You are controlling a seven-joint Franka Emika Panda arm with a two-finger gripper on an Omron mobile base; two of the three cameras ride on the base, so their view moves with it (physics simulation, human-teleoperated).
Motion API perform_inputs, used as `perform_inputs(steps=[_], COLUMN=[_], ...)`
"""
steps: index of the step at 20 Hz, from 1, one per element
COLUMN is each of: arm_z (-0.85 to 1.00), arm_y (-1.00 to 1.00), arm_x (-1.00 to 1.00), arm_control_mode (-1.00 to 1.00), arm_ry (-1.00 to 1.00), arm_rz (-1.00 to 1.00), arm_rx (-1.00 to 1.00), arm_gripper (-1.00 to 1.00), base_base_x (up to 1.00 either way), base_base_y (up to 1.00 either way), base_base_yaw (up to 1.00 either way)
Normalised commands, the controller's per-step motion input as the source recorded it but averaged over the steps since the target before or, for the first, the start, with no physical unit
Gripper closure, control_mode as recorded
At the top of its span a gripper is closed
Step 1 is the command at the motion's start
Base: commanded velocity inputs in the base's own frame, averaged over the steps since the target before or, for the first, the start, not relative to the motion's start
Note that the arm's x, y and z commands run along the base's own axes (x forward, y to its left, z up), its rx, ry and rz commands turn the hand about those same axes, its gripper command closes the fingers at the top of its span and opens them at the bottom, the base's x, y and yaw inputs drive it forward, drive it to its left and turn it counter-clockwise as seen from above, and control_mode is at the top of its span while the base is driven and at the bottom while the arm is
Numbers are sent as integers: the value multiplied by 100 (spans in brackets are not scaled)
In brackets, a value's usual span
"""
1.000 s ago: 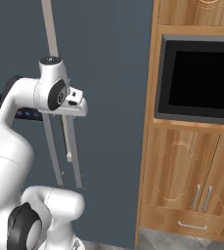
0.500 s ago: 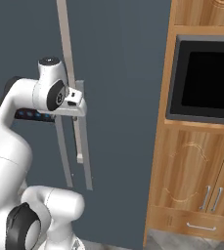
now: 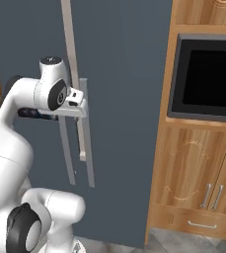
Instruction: Take the lemon wedge from the fridge and place it on the plate with fish on the dining counter.
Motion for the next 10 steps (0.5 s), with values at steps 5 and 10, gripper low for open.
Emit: perform_inputs(steps=[5,10], arm_z=[0,0], arm_y=[0,0], arm_x=[0,0], arm_control_mode=[100,100], arm_ry=[0,0], arm_rz=[0,0], arm_rx=[0,0], arm_gripper=[-100,-100], base_base_x=[-51,-46], base_base_y=[0,0], base_base_yaw=[0,0])
